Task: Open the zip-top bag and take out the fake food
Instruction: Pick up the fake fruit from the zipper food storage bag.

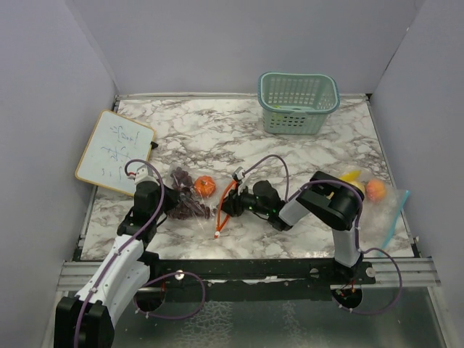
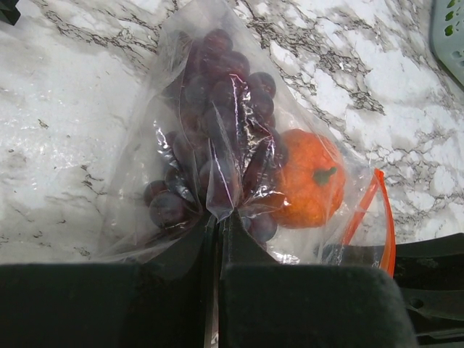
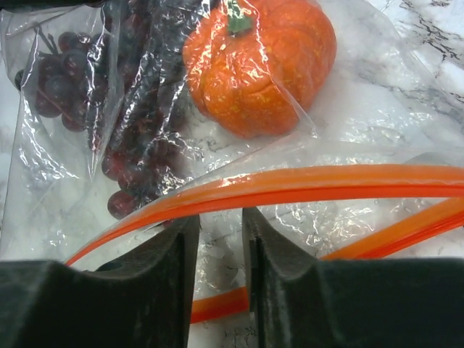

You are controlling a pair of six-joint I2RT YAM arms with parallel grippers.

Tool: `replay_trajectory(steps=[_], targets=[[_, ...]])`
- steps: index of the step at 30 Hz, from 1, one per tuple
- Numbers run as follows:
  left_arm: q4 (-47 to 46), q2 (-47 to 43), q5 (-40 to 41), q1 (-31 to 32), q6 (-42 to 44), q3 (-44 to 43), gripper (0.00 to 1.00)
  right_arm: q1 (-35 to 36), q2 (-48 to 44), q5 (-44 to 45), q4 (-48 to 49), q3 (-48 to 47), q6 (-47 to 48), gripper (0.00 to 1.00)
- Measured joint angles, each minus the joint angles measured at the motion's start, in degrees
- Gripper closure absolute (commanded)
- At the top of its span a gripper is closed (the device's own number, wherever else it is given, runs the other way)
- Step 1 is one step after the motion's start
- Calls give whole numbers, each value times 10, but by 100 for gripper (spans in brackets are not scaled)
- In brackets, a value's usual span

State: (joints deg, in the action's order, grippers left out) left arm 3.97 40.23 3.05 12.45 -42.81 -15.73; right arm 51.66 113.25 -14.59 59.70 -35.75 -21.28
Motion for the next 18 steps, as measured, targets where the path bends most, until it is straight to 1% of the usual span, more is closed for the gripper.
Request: replay_trajectory(steps=[4, 10, 14, 16, 18], targets=[[-5, 3, 0, 0, -2, 1, 100, 2, 5, -1, -13, -11, 2, 76], [-12, 10, 0, 0, -3, 2, 100, 9, 4, -4, -32, -45, 8, 76], [-18, 17, 0, 0, -5, 2, 100, 12, -15, -7, -38, -45, 12, 76], [-20, 18, 0, 0, -7, 2, 100, 15, -32, -10, -38, -40, 15, 74], [-26, 19, 0, 0, -10, 5, 100, 17, -53, -14, -37, -30, 17, 68]])
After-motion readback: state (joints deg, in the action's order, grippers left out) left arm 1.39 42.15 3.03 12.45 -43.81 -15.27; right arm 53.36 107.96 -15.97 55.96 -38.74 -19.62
